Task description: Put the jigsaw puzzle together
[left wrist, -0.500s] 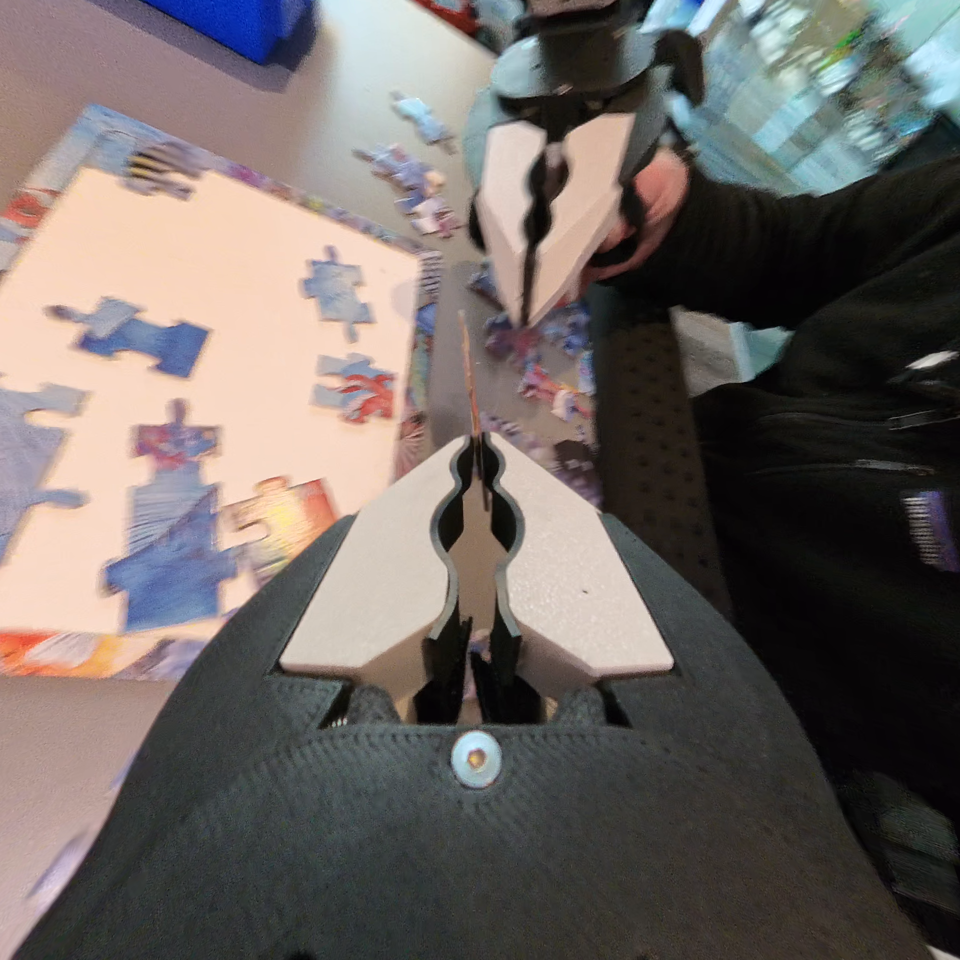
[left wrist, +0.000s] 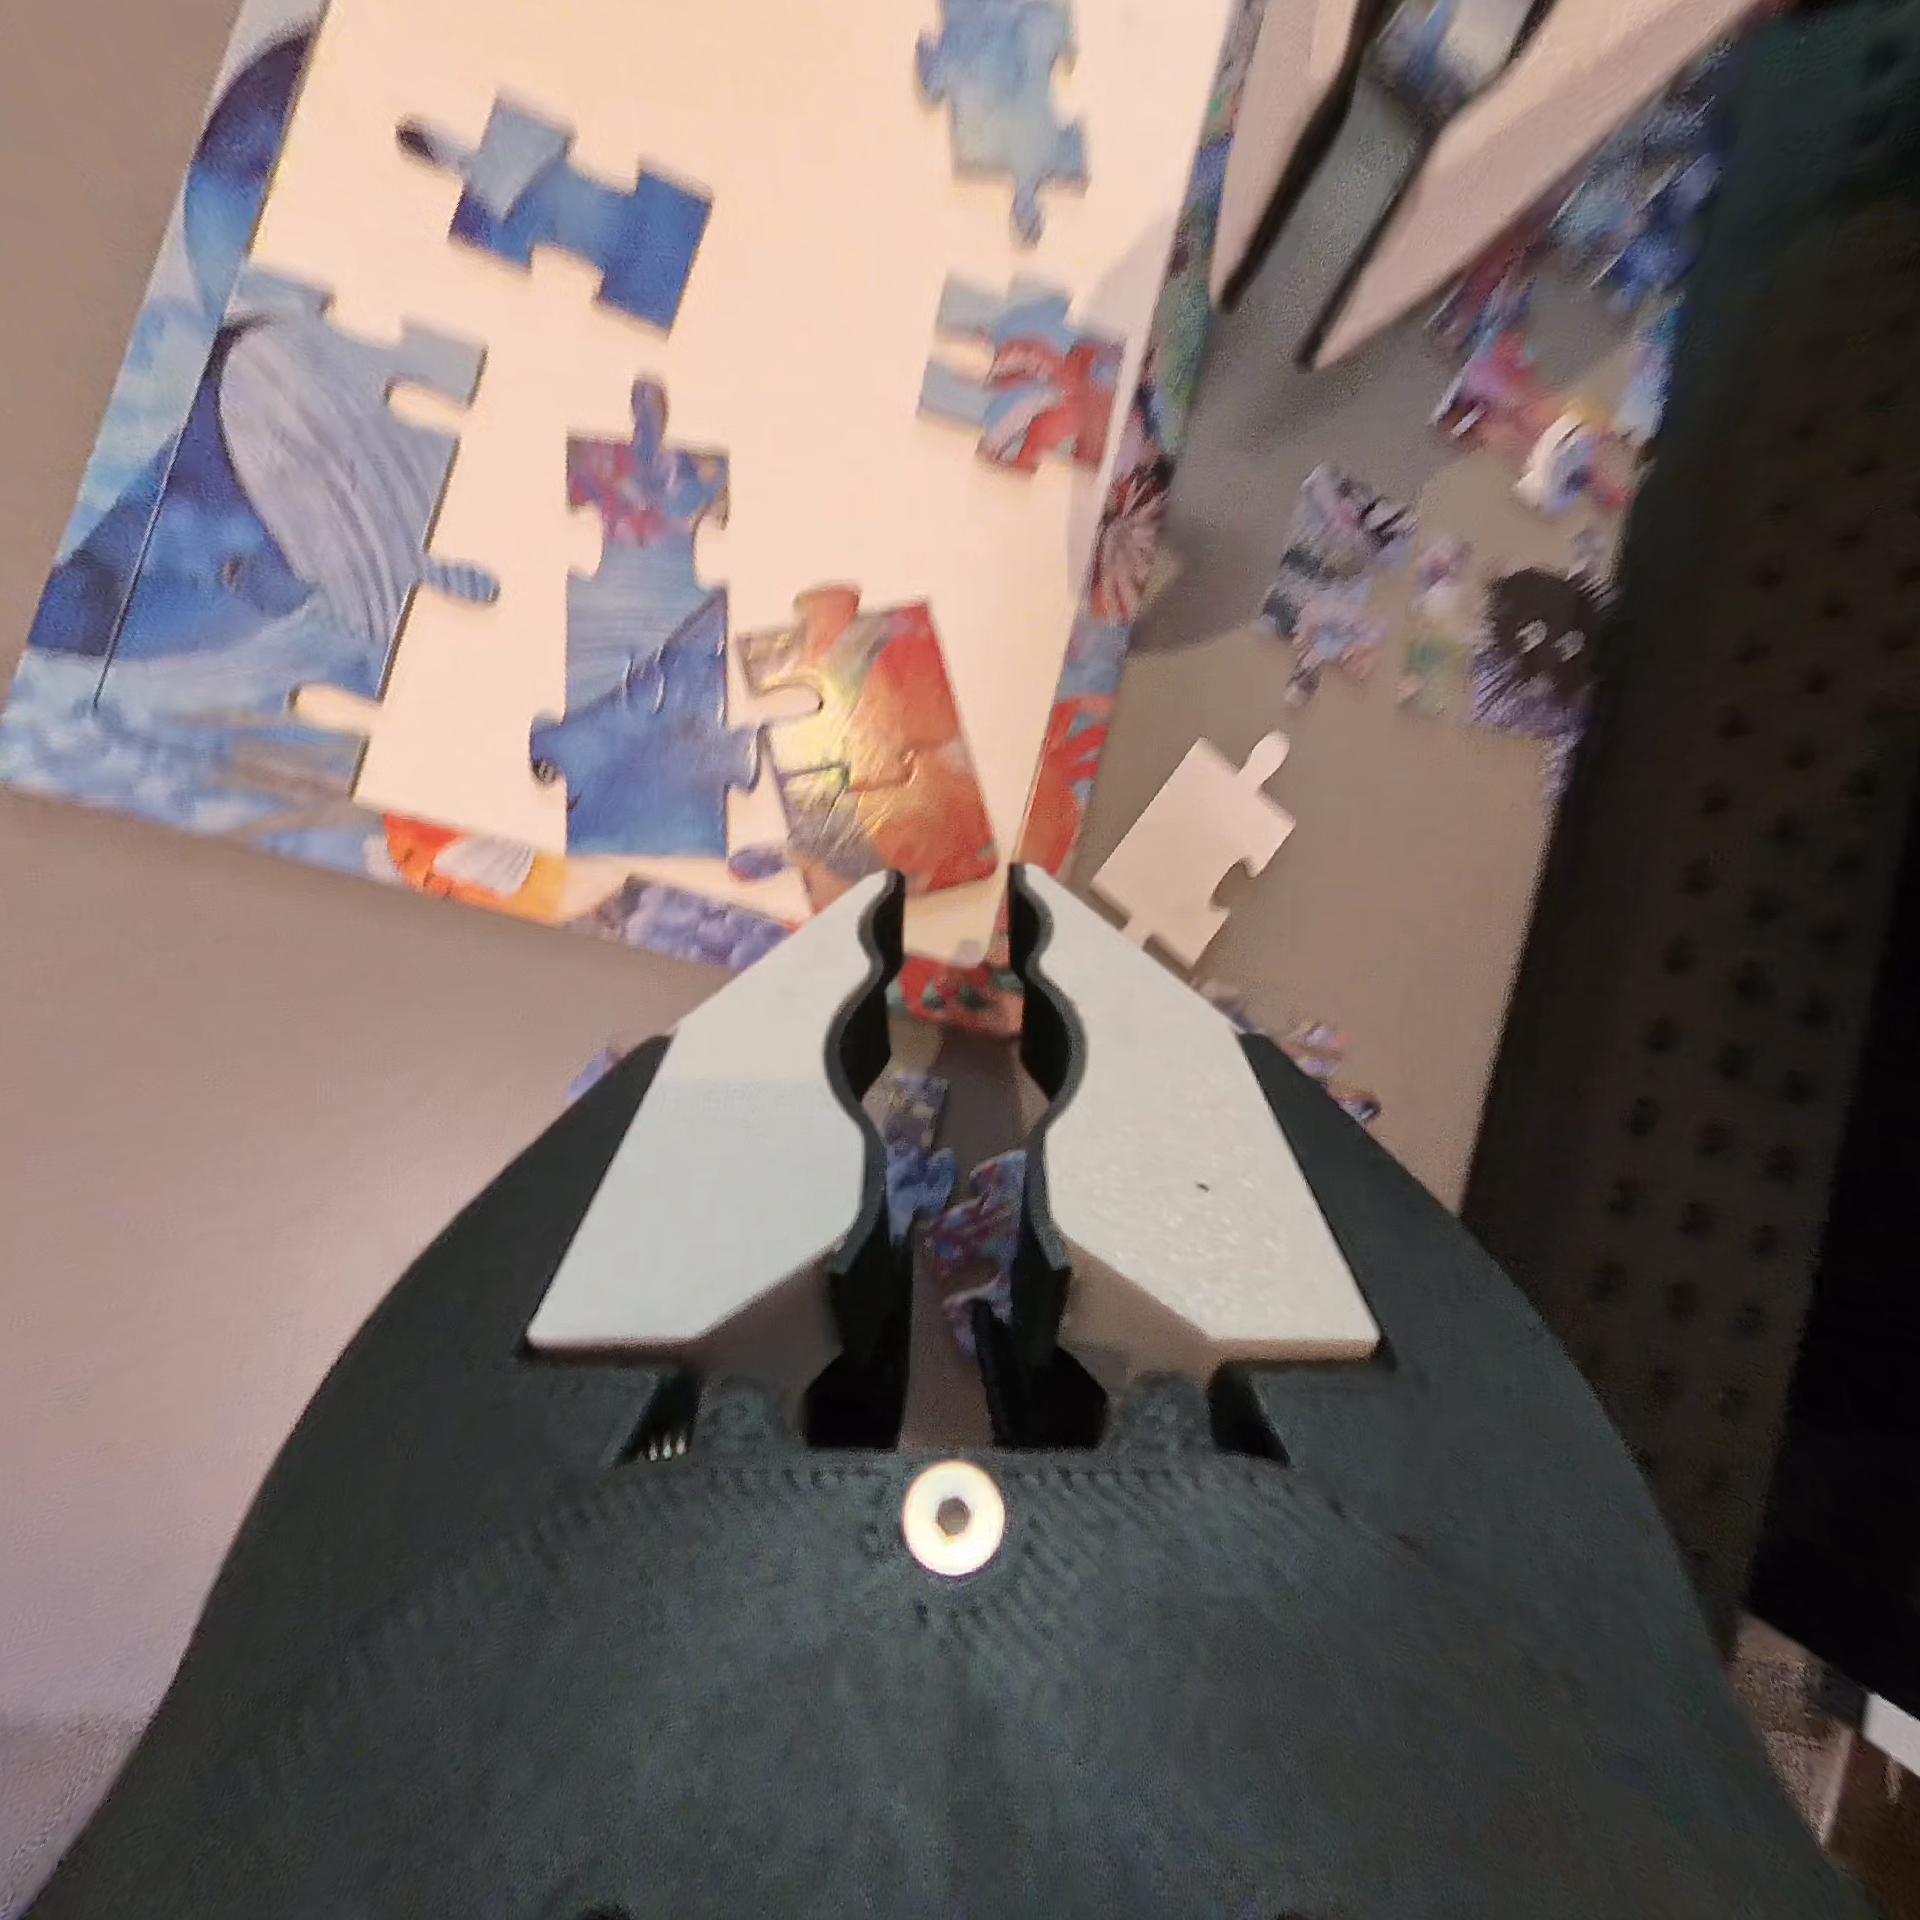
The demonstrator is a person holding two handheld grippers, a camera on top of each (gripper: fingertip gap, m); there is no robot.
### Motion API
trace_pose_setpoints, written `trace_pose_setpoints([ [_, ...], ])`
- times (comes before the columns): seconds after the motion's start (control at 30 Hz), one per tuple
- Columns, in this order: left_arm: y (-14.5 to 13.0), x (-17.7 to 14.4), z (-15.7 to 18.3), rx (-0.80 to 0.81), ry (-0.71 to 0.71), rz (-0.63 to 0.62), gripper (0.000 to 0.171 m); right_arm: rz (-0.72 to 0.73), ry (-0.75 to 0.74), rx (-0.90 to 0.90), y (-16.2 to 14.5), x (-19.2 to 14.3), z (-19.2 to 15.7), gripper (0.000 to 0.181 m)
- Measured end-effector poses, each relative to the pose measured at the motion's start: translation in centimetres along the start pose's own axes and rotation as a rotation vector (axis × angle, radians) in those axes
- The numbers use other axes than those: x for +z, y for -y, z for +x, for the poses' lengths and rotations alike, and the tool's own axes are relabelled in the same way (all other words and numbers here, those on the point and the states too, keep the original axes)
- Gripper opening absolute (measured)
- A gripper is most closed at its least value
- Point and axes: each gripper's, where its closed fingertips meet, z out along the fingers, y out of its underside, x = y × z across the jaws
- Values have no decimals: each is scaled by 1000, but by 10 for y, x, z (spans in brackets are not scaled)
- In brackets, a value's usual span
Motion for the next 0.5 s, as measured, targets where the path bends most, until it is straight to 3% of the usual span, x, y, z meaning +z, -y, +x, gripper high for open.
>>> trace_pose_setpoints([
  [0.1,-21,4,0,8,52,-61,25,-108,-96,-79,0,25,25,8],
  [0.3,-44,16,-4,45,150,-111,34,-226,-146,-71,-10,67,64,0],
  [0.5,-41,19,-1,66,173,-64,35,-302,-124,-120,-21,75,54,0],
])
